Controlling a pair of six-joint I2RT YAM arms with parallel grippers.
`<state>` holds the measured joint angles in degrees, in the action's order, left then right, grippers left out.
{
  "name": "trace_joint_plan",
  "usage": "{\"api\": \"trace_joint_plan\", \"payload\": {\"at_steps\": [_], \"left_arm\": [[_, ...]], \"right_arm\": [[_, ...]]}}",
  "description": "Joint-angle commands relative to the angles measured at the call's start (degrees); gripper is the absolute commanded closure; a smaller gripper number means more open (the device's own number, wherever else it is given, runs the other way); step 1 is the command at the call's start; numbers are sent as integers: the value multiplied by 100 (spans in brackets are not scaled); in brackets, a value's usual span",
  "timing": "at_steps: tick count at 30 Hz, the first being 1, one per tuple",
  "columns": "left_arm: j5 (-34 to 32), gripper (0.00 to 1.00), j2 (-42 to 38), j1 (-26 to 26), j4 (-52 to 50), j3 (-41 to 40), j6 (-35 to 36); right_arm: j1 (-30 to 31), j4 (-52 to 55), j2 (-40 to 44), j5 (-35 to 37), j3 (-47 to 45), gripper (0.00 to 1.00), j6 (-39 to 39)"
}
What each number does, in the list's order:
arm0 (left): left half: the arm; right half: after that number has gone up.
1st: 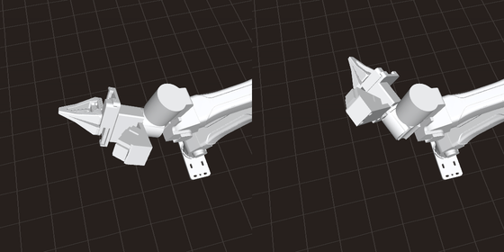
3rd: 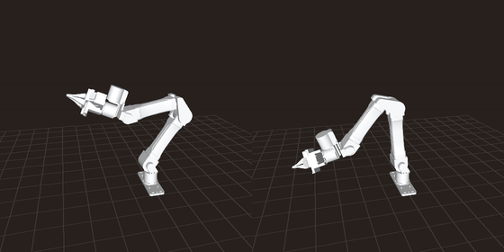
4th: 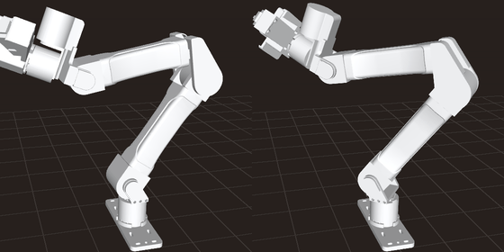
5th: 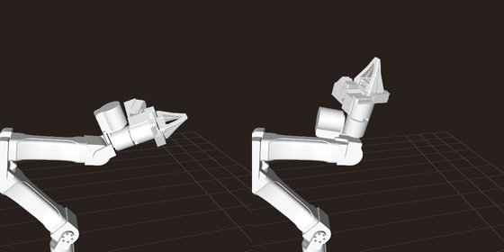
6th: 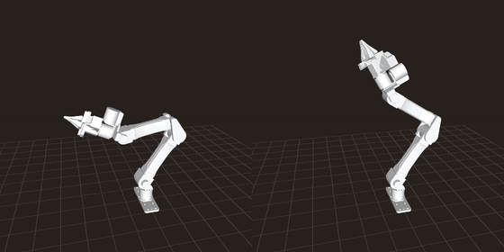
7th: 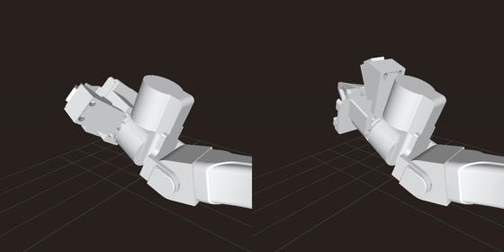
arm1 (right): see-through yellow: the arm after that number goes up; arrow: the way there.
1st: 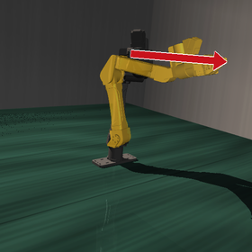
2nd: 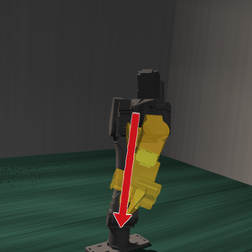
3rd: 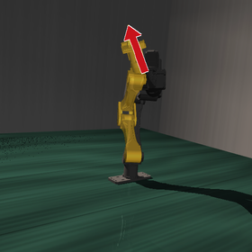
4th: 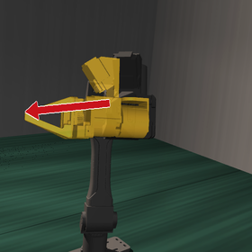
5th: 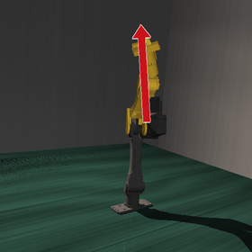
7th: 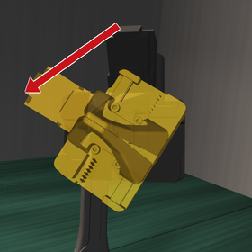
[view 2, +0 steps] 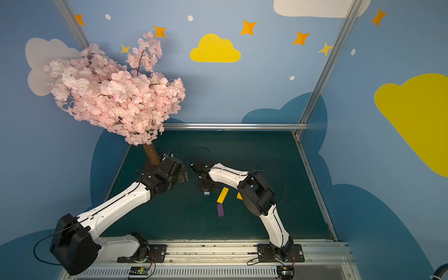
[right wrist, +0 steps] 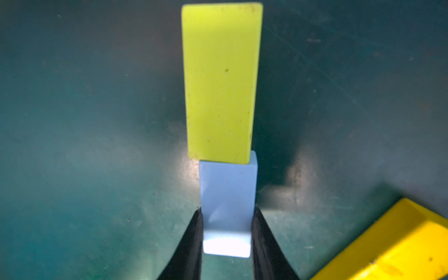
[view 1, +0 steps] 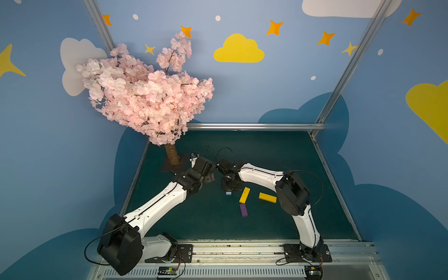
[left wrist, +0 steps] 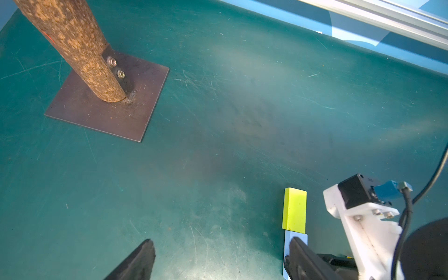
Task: Assemble the letter k with building blocks
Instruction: Assemble the building block at the center of the board.
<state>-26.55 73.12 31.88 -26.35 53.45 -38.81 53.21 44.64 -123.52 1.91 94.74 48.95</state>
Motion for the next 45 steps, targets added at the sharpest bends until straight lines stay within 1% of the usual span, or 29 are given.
{"api": "trace_joint_plan", "payload": {"at_steps": [1,5,6,7,13,19,26,30,35,38,41,44,45], "left_arm": [[27,12,18,-6,60,-80,75],[52,12,44,-11,59,-68,66],[53,12,44,-15,60,-72,66],[53,12,53,-10,62,-72,63],[69,12,53,-15,68,-67,60],[62,12,27,-21,69,-95,48],[105,12,27,-32,101,-115,19],[123,12,55,-33,105,-121,21],[123,12,44,-34,108,-124,31],[128,12,27,-40,106,-120,30],[132,12,27,-37,108,-133,17],[149,12,44,-37,122,-127,14],[163,12,44,-37,122,-130,14]], "right_arm": [[-12,106,-205,-11,102,100,-96],[-12,193,-294,-28,184,100,-132],[-12,194,-319,-73,206,97,-162],[-20,223,-359,-103,252,88,-192],[-21,283,-360,-44,265,76,-157],[-30,344,-321,-18,212,76,-157],[-12,515,-275,184,211,76,-184],[-12,541,-321,151,238,75,-219],[-12,615,-354,202,276,70,-237],[-21,735,-356,300,300,70,-263],[-21,828,-378,340,317,67,-289],[-13,840,-396,321,337,57,-311],[-12,845,-401,313,351,56,-307]]}}
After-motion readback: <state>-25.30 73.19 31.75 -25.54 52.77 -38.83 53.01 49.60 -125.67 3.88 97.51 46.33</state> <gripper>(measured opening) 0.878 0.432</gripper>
